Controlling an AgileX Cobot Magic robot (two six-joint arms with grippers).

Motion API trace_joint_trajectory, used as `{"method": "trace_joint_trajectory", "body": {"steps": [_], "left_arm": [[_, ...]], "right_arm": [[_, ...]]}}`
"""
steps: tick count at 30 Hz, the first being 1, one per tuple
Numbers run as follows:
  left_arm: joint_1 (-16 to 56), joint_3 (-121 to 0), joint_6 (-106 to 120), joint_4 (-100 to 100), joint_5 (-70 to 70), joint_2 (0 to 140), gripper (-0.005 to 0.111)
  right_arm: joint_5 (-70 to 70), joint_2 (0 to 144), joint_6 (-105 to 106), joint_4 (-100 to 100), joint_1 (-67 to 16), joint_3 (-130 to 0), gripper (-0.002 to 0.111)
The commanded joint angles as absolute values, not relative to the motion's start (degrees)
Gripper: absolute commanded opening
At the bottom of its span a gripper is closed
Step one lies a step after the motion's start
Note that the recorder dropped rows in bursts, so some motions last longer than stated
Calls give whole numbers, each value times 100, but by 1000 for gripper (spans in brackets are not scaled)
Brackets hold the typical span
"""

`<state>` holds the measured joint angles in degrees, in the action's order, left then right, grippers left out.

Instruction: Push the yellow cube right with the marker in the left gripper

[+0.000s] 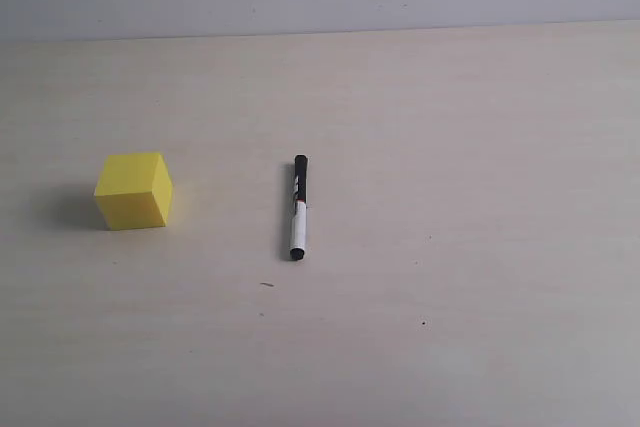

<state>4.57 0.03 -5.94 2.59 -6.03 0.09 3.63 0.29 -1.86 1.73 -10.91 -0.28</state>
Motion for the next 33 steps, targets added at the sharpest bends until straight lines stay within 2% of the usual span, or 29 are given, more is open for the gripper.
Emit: {"method": "trace_joint_trajectory", "body": {"steps": [1,10,15,25,29,33], "left_arm": [[458,0,-621,238,-540,0,0],[458,0,-724,225,-316,0,0],[458,0,-3202,-524,-199,0,0],[458,0,-3557,-512,1837,0,0],[458,-685,-3493,-35,1538,237,0],[458,-1675,-3459,797,1090,1163,0]], "right_arm": [[337,0,-172,160,-1062,0,0],[337,0,-172,160,-1062,0,0],[337,0,-172,160,-1062,0,0],[337,0,-172,160,-1062,0,0],[337,0,-172,160,-1062,0,0],[337,0,-172,160,-1062,0,0]]}}
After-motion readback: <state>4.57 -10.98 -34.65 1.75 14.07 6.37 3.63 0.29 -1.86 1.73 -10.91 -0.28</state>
